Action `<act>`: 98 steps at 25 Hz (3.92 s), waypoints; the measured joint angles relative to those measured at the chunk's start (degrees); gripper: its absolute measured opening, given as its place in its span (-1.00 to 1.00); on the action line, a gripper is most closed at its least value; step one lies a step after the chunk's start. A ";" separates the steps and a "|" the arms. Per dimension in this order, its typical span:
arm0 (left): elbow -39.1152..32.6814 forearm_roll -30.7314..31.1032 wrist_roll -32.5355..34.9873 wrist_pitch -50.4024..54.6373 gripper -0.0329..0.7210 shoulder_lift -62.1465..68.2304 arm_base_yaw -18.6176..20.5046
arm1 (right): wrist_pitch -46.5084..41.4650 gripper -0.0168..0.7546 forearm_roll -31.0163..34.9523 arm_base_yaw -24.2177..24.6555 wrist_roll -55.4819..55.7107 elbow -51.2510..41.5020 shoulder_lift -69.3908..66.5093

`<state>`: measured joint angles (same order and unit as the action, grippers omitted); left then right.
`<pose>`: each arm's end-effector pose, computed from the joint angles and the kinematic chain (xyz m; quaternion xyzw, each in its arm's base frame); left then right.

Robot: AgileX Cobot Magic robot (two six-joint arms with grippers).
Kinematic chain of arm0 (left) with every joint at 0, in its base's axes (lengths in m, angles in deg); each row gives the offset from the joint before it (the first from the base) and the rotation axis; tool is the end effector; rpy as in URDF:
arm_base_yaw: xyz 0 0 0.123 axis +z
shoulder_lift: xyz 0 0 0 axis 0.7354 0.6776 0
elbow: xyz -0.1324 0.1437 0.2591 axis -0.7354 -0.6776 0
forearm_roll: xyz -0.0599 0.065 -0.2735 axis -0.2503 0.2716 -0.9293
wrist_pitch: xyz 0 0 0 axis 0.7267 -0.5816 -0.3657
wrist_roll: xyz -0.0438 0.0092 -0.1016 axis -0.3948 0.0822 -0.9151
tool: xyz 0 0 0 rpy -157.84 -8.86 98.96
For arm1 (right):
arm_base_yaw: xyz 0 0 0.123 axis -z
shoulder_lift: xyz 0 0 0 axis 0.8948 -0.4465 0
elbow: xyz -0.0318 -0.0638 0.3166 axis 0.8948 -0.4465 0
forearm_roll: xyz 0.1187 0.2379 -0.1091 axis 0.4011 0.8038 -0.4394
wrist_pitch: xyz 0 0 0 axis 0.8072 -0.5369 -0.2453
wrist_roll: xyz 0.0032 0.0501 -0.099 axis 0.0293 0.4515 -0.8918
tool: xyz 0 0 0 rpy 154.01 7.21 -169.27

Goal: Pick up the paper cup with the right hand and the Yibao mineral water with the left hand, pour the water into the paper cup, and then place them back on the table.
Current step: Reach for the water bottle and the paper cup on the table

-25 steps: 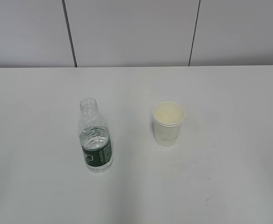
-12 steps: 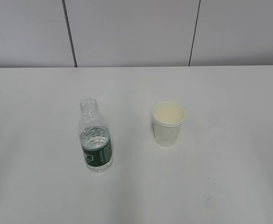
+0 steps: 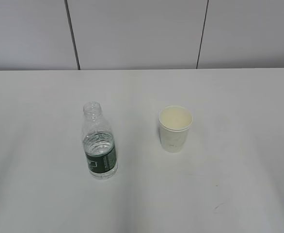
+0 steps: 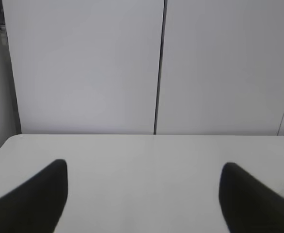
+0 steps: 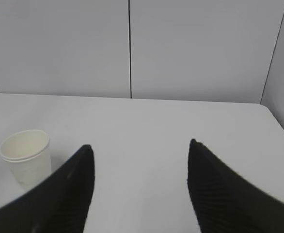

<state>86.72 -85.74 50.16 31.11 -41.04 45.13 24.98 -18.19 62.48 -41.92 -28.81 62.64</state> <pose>0.0637 -0.0047 0.2852 0.0155 0.7148 -0.0258 0.6987 0.0778 0.0002 0.2486 -0.0235 0.7498 -0.0162 0.6611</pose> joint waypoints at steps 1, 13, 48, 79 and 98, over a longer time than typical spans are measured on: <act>0.01 0.00 0.00 -1.24 0.62 1.25 0.00 | 1.82 0.29 0.00 0.00 0.00 -0.36 -1.16; 0.01 0.00 0.00 -15.91 0.59 21.40 0.00 | 21.23 0.29 -4.52 0.00 -0.09 -3.46 -19.70; -0.28 7.03 0.00 -48.34 0.50 61.69 -12.90 | 69.53 0.29 -15.78 0.00 0.11 -1.34 -73.47; -9.63 24.82 0.00 -83.02 0.51 101.02 -14.21 | 80.66 0.67 -24.99 0.00 -9.93 2.06 -102.75; -3.01 31.18 -8.24 -83.02 0.91 101.06 -14.21 | 80.88 0.76 -32.71 0.00 -0.38 11.40 -103.84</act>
<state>83.71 -54.56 41.91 -51.91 60.02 30.92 105.86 -50.90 62.48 -42.30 -17.41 -41.20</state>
